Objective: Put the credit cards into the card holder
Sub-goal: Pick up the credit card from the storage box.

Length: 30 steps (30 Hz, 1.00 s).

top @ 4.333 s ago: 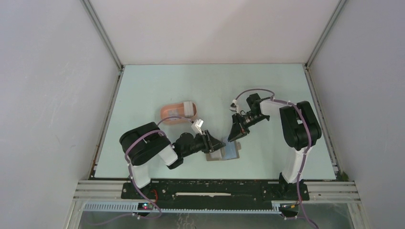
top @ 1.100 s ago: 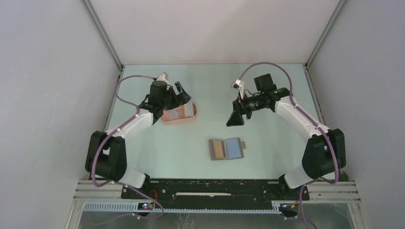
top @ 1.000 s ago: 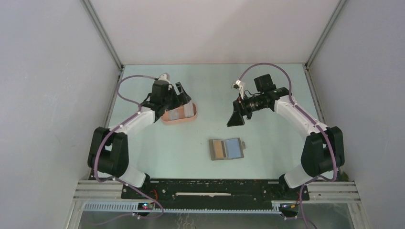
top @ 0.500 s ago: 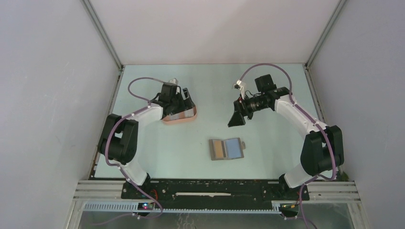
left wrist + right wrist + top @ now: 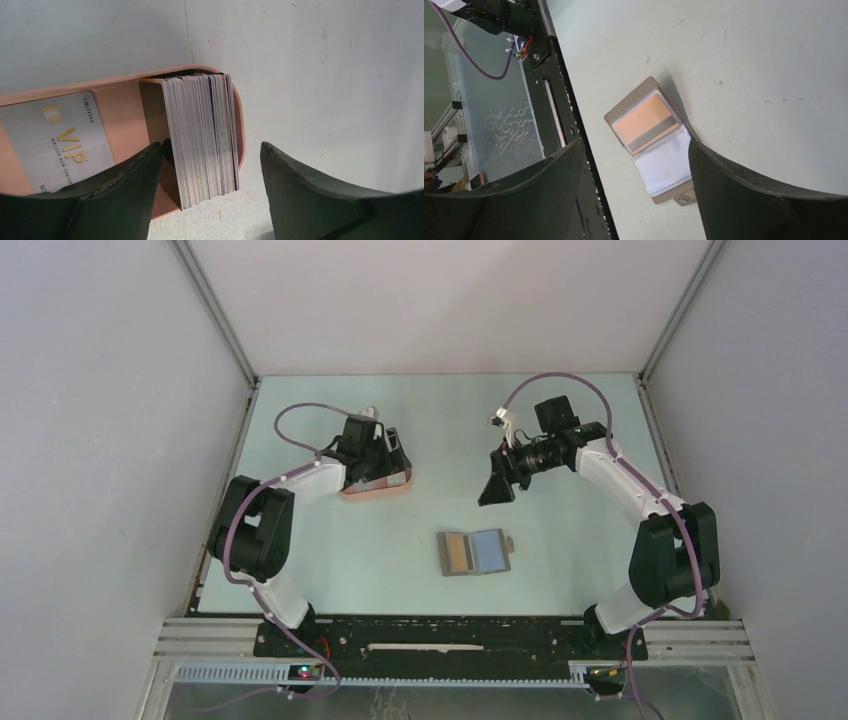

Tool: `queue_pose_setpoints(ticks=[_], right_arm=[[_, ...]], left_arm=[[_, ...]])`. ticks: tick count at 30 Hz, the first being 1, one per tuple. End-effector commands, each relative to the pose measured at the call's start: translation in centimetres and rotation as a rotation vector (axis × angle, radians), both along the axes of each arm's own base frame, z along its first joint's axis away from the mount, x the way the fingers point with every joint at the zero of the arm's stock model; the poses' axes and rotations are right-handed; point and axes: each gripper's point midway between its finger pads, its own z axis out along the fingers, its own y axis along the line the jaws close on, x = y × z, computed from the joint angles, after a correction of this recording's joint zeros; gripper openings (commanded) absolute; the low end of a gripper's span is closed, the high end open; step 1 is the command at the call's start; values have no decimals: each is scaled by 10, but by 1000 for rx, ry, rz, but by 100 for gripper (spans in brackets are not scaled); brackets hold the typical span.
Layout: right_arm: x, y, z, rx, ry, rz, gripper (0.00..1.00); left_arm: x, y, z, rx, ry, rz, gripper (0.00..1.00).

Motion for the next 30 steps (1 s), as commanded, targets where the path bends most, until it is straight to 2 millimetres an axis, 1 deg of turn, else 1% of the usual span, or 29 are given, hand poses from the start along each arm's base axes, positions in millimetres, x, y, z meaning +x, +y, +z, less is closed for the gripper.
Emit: queue_pose_setpoints(ticks=[1,5,12,15,21,30], right_arm=[[6,1,13,21,-38,15,85],[5,1,14,25,-41,17,84],[5,0,16,28,-44,16,84],[5,-1,17,29,-44,14,84],[5,-2,18,32,-45,13,84],[5,-3,18,34,-43,10,84]], left_arm=[[21,-13,33,-39,-86,-27,76],[20,-15,34,-43,-87,-30,74],[20,-17,42,-48,-99,-38,71],[19,-15,44,-37,-106,-35,71],[24,-9,31,4,-74,-26,74],[27,-11,25,11,-52,-34,76]])
